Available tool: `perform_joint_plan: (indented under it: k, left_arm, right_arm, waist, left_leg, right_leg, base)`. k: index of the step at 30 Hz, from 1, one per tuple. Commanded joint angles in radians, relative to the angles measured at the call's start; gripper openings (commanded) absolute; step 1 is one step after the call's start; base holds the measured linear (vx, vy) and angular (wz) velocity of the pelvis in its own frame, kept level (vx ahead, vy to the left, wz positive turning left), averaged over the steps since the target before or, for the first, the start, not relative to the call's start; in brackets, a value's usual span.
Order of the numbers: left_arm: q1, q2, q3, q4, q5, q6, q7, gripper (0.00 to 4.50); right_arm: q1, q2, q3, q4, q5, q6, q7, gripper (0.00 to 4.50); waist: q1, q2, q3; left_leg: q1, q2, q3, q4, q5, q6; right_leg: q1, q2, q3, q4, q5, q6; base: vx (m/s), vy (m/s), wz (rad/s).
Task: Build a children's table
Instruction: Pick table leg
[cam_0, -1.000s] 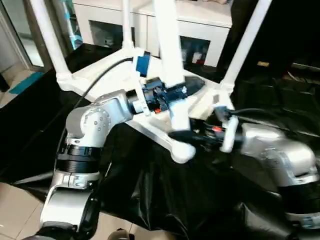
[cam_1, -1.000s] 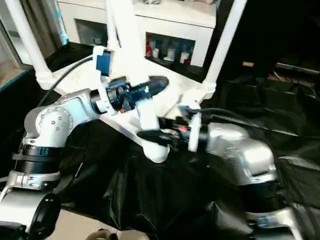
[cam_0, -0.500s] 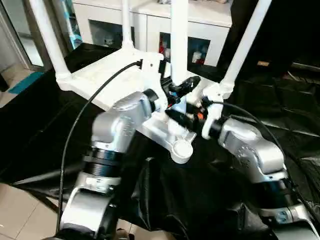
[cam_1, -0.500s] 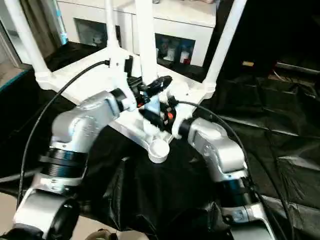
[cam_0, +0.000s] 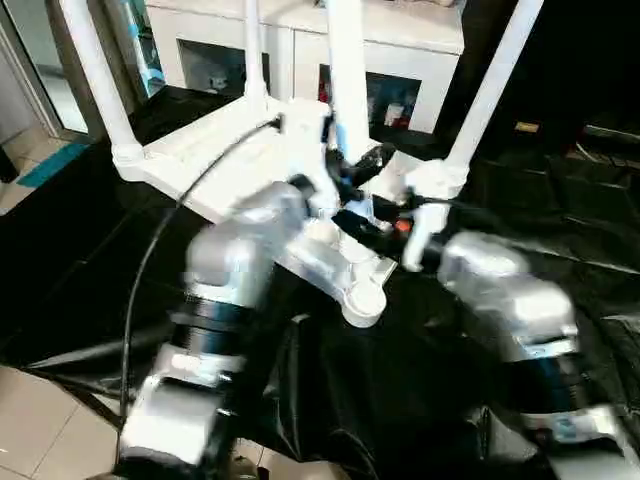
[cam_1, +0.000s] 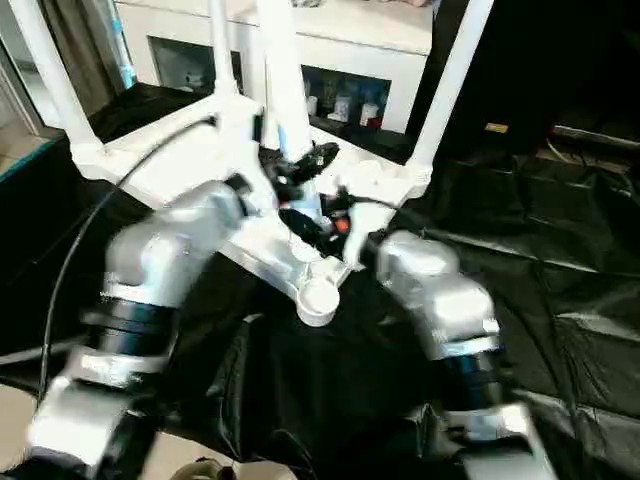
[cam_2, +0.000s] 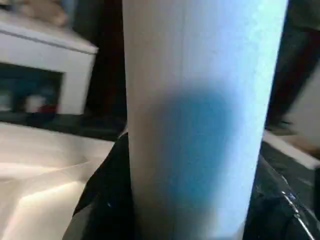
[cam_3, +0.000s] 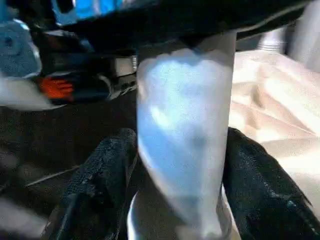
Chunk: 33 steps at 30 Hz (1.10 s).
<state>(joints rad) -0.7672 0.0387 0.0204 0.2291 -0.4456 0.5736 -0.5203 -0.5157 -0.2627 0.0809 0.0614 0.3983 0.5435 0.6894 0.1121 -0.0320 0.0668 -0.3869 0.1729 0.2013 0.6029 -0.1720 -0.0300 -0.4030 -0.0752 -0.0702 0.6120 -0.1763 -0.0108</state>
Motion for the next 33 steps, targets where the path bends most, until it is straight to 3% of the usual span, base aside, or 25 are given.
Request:
perform_joint_plan:
  k: [1, 2, 5, 6, 8, 16, 18, 28, 29, 31, 32, 33]
  left_arm:
    - [-0.005, 0.012, -0.013, -0.043, -0.049, 0.027, -0.093, 1.94]
    - [0.005, 0.051, -0.016, -0.074, -0.126, 0.087, -0.220, 1.94]
    - [0.013, 0.090, -0.020, -0.102, -0.192, 0.125, -0.345, 1.94]
    - [0.013, 0.090, -0.020, -0.102, -0.192, 0.125, -0.345, 1.94]
    - [0.019, 0.131, -0.029, -0.134, -0.268, 0.168, -0.484, 1.93]
    - [0.007, 0.159, -0.012, -0.151, -0.360, 0.224, -0.605, 1.93]
    - [0.006, 0.159, -0.011, -0.150, -0.363, 0.225, -0.606, 1.93]
    - [0.007, 0.148, -0.016, -0.135, -0.335, 0.200, -0.576, 1.93]
    - [0.004, 0.139, -0.014, -0.122, -0.316, 0.184, -0.547, 1.93]
    - [-0.030, 0.064, 0.025, -0.039, -0.194, 0.084, -0.278, 1.93]
    - [-0.044, 0.028, 0.045, -0.005, -0.142, 0.036, -0.159, 1.93]
    - [-0.049, 0.017, 0.052, 0.004, -0.128, 0.020, -0.123, 1.93]
  right_arm:
    - [0.004, -0.017, -0.020, -0.034, 0.045, 0.037, 0.056, 3.04]
    - [0.006, -0.046, -0.040, -0.053, 0.097, 0.077, 0.113, 3.07]
    - [0.008, -0.084, -0.042, -0.067, 0.132, 0.110, 0.174, 3.07]
    - [0.008, -0.084, -0.042, -0.067, 0.132, 0.110, 0.174, 3.07]
    - [0.017, -0.132, -0.026, -0.086, 0.159, 0.139, 0.246, 3.07]
    - [0.034, -0.180, -0.012, -0.129, 0.218, 0.203, 0.320, 2.69]
    - [0.035, -0.181, -0.011, -0.131, 0.220, 0.204, 0.321, 2.32]
    - [0.040, -0.171, -0.006, -0.137, 0.221, 0.197, 0.304, 2.10]
    - [0.040, -0.165, -0.006, -0.135, 0.213, 0.191, 0.293, 2.02]
    - [0.030, -0.095, -0.009, -0.093, 0.148, 0.134, 0.173, 1.98]
    - [0.026, -0.061, -0.011, -0.075, 0.119, 0.108, 0.115, 1.97]
    - [0.024, -0.049, -0.013, -0.071, 0.111, 0.100, 0.095, 1.96]
  waist:
    - [0.002, -0.002, -0.080]
    - [0.001, -0.002, -0.079]
    - [0.001, 0.000, -0.079]
    - [0.002, 0.000, -0.078]
    - [0.002, 0.000, -0.076]
    - [0.003, 0.000, -0.077]
    - [0.003, 0.000, -0.077]
    - [0.004, 0.001, -0.078]
    - [0.004, 0.001, -0.078]
    - [0.004, 0.002, -0.079]
    - [0.000, 0.000, -0.076]
    - [0.001, -0.004, -0.078]
  left_leg:
    - [0.025, 0.058, -0.031, -0.065, -0.139, 0.026]
    - [0.025, 0.059, -0.031, -0.066, -0.141, 0.026]
    - [0.027, 0.060, -0.029, -0.065, -0.149, 0.021]
    - [0.026, 0.059, -0.030, -0.065, -0.152, 0.020]
    - [0.028, 0.057, -0.029, -0.066, -0.172, 0.013]
    - [0.028, 0.060, -0.031, -0.068, -0.175, -0.006]
    - [0.028, 0.060, -0.031, -0.067, -0.174, -0.009]
    - [0.028, 0.059, -0.031, -0.066, -0.168, -0.012]
    - [0.027, 0.059, -0.031, -0.067, -0.167, -0.012]
    - [0.026, 0.062, -0.032, -0.067, -0.163, -0.015]
    - [0.034, 0.062, -0.031, -0.064, -0.203, -0.036]
    - [0.036, 0.061, -0.032, -0.063, -0.214, -0.041]
  right_leg:
    - [0.054, -0.078, 0.051, -0.064, -0.155, -0.191]
    - [0.053, -0.079, 0.051, -0.065, -0.157, -0.194]
    - [0.052, -0.078, 0.051, -0.062, -0.152, -0.217]
    - [0.052, -0.079, 0.051, -0.063, -0.159, -0.215]
    - [0.054, -0.080, 0.051, -0.067, -0.196, -0.211]
    - [0.052, -0.080, 0.052, -0.068, -0.227, -0.196]
    - [0.051, -0.080, 0.052, -0.067, -0.223, -0.197]
    - [0.052, -0.080, 0.052, -0.067, -0.218, -0.194]
    - [0.052, -0.080, 0.052, -0.067, -0.218, -0.194]
    - [0.052, -0.081, 0.052, -0.067, -0.208, -0.193]
    - [0.039, -0.082, 0.051, -0.077, -0.243, -0.197]
    - [0.044, -0.085, 0.051, -0.079, -0.265, -0.190]
  base:
    - [0.000, 0.000, 0.00]
    - [0.000, 0.000, 0.00]
    - [0.000, 0.000, 0.00]
    - [0.000, 0.000, 0.00]
    - [0.000, 0.000, 0.00]
    - [0.000, 0.000, 0.00]
    - [0.000, 0.000, 0.00]
    - [0.000, 0.000, 0.00]
    - [0.000, 0.000, 0.00]
    - [0.000, 0.000, 0.00]
    - [0.000, 0.000, 0.00]
    - [0.000, 0.000, 0.00]
